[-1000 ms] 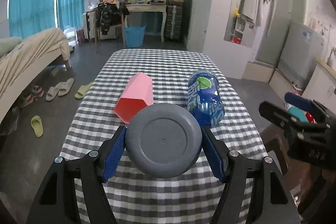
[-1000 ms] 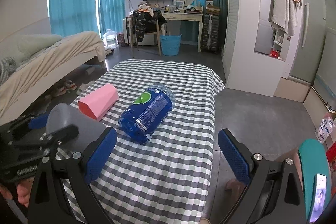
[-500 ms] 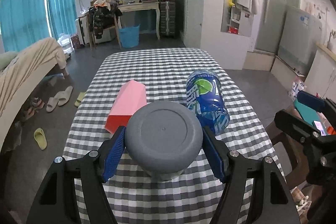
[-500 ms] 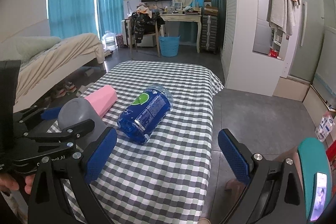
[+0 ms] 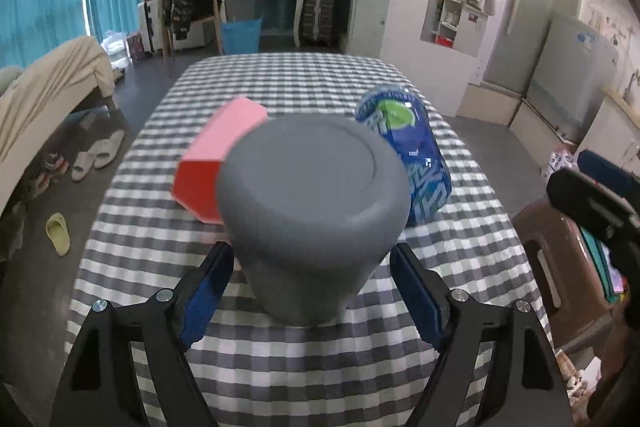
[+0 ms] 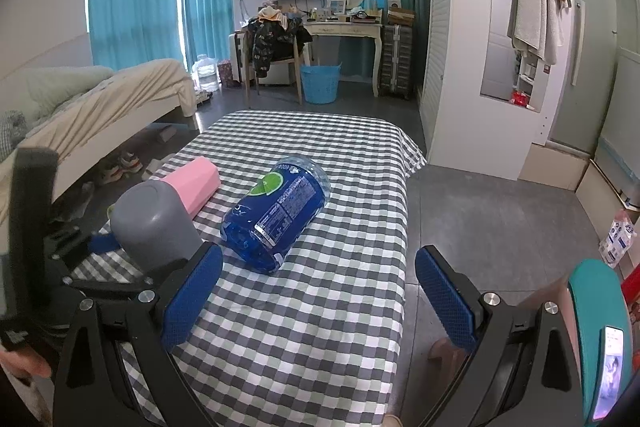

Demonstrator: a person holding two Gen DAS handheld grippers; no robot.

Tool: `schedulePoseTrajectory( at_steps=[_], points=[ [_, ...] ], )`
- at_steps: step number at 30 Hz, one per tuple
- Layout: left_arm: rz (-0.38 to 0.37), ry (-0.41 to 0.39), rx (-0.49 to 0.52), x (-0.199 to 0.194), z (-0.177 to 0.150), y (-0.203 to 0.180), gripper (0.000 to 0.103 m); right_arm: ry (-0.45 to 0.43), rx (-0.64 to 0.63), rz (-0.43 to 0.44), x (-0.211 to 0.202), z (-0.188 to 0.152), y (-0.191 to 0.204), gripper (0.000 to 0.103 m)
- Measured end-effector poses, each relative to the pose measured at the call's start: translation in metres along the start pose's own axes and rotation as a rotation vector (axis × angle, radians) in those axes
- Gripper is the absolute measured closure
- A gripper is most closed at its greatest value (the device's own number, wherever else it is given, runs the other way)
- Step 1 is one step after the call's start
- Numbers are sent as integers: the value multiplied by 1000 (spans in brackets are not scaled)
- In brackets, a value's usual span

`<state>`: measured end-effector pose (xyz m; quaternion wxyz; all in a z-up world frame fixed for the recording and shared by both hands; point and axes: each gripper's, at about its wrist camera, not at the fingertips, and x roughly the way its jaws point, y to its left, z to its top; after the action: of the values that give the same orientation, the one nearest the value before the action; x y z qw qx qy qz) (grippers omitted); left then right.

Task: Flip cup upside down
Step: 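Rotate the held gray cup with the left tool so its base faces up, then lower the gray cup upside down onto the table with the left tool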

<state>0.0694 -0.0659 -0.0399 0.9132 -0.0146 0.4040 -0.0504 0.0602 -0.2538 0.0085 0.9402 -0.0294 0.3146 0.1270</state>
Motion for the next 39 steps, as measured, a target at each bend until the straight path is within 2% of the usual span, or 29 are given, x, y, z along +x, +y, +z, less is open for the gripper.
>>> schedulePoseTrajectory(
  at_steps=[2,3,9,12,14,21,29,34,36,37,39],
  points=[
    [49,16,24,5,-3,-5,31,1,2,-4,1,-1,0,6],
    [62,7,45,4,-4,-8,31,2,6,-6,1,-1,-1,6],
    [20,2,53,2,-9,-10,31,10,18,-15,3,-1,-4,6],
    [2,-1,50,2,-11,-7,28,7,18,-16,3,0,-4,6],
    [-12,-5,55,-1,-13,-5,17,5,20,-17,2,-1,-3,6],
    [50,-124,125,-28,-15,-6,17,-42,8,-18,-4,-2,1,6],
    [32,-272,155,-63,0,-10,17,-149,35,-8,-14,2,5,6],
    [21,-400,137,-91,7,-7,16,-214,73,-3,-22,5,3,6],
    [23,-438,118,-98,8,0,9,-234,80,-16,-24,4,4,6],
    [29,-452,107,-101,10,5,1,-243,80,-20,-25,3,5,6],
    [41,-494,76,-108,6,15,1,-259,74,-26,-27,1,8,6]
  ],
)
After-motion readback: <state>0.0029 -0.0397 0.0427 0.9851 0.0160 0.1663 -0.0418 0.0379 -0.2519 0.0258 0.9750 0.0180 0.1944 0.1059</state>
